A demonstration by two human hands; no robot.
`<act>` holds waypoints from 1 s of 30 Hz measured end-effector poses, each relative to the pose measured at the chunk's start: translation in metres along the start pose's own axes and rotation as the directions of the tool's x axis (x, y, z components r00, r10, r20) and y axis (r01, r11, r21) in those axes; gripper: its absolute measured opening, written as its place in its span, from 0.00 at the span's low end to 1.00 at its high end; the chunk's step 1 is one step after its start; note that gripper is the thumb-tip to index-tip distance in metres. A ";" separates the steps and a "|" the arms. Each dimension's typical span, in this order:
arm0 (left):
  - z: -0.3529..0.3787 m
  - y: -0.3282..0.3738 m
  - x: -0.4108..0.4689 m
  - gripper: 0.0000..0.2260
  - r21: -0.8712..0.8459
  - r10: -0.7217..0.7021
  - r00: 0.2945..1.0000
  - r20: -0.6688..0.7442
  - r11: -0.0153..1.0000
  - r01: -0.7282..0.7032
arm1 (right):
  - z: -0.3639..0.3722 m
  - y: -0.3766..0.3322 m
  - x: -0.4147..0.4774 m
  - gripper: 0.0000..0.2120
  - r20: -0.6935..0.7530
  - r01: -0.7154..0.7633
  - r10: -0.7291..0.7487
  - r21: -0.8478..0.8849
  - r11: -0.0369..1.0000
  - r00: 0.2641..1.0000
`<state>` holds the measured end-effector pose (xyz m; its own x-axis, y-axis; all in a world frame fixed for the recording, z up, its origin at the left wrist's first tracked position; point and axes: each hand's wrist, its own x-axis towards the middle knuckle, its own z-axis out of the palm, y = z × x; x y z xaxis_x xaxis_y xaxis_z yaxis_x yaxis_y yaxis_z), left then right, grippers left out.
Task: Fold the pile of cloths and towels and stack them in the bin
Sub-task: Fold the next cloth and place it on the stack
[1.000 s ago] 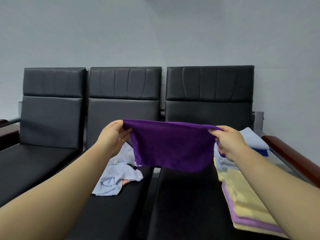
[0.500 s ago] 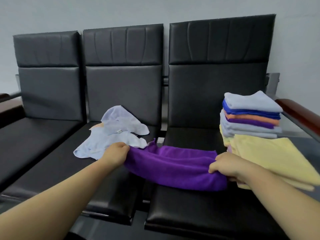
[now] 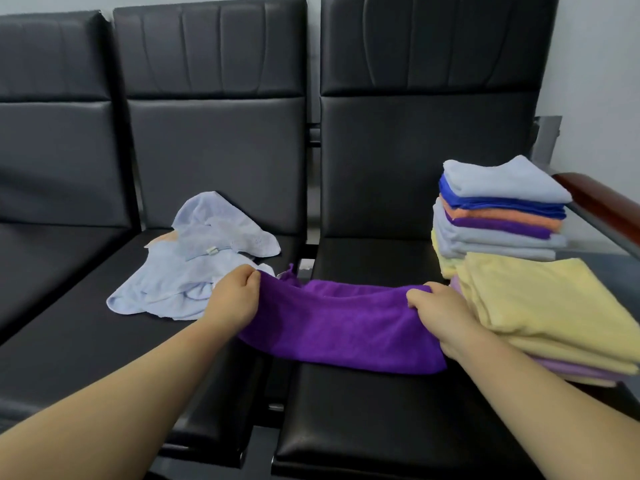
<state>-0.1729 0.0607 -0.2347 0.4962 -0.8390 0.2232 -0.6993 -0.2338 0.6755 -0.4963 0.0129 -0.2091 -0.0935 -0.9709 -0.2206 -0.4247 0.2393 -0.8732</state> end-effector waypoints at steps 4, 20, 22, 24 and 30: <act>0.013 0.006 0.010 0.15 0.000 0.060 0.995 -0.085 0.998 -0.060 | 0.002 -0.003 0.007 0.09 -0.089 0.100 -0.111 -0.118 0.988 0.990; 0.059 0.007 0.042 0.11 0.158 0.074 0.997 0.000 0.985 -0.073 | 0.015 0.017 0.046 0.07 -0.117 0.078 -0.153 -0.485 0.871 0.981; 0.060 0.008 0.044 0.10 0.194 0.058 0.998 -0.001 0.979 -0.056 | 0.015 0.017 0.050 0.06 -0.136 0.050 -0.129 -0.473 0.880 0.982; 0.061 0.008 0.047 0.10 0.227 0.039 0.999 0.009 0.973 -0.040 | 0.015 0.018 0.052 0.05 -0.164 0.021 -0.109 -0.464 0.886 0.980; 0.075 0.001 0.058 0.06 0.282 0.080 0.997 -0.007 0.956 -0.075 | 0.012 0.021 0.056 0.04 -0.208 -0.009 -0.091 -0.434 0.901 0.974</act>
<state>-0.1838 -0.0255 -0.2738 0.4421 -0.8515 0.2818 -0.8513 -0.2995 0.4308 -0.4992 -0.0367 -0.2449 -0.2400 -0.9697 -0.0447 -0.7725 0.2187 -0.5962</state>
